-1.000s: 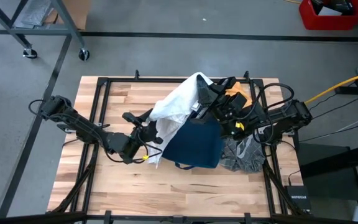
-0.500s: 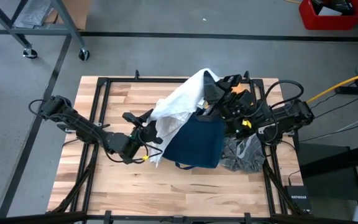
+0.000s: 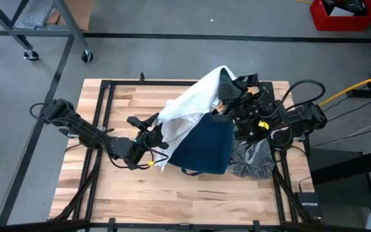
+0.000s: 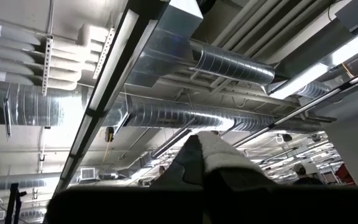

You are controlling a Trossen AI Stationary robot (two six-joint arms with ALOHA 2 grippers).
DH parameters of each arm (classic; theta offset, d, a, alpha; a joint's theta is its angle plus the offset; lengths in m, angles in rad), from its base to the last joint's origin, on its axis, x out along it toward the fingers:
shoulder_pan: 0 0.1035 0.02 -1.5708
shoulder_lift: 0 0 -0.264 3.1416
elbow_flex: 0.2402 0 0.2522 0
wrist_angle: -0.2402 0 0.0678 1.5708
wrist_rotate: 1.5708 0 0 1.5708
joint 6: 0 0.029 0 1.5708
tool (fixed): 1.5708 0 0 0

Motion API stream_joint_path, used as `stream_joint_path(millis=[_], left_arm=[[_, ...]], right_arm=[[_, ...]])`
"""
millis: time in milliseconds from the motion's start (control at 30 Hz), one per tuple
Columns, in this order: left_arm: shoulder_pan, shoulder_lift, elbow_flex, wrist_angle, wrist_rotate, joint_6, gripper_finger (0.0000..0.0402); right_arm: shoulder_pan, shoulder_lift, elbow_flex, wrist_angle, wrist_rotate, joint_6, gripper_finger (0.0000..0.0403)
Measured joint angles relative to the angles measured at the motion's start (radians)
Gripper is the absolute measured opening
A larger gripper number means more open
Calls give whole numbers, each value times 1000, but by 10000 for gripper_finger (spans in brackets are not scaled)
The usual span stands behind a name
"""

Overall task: Fold towel
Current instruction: Fold the white patterned towel

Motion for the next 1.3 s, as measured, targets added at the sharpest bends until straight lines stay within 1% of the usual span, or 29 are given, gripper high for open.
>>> stream_joint_path(millis=[567, 700, 867, 967, 1167, 1233, 1300], left_arm=[[0, 0, 0, 0, 0, -1, 113], [4, 0, 0, -1, 0, -32, 113], [4, 0, 0, -2, 0, -63, 113], [4, 0, 0, -11, 2, -110, 113], [4, 1, 0, -168, 79, -260, 113], [8, 1, 0, -226, 82, -313, 113], [15, 2, 0, -244, 78, -350, 113]], right_arm=[[12, -36, 0, 21, -64, 9, 1], [12, -37, 0, 20, -84, 10, 1], [12, -37, 0, 21, -85, 11, 1], [12, -37, 0, 20, -85, 11, 1], [12, -37, 0, 20, -95, 11, 1], [12, -37, 0, 20, -95, 11, 1], [12, -36, 0, 19, -95, 11, 1]])
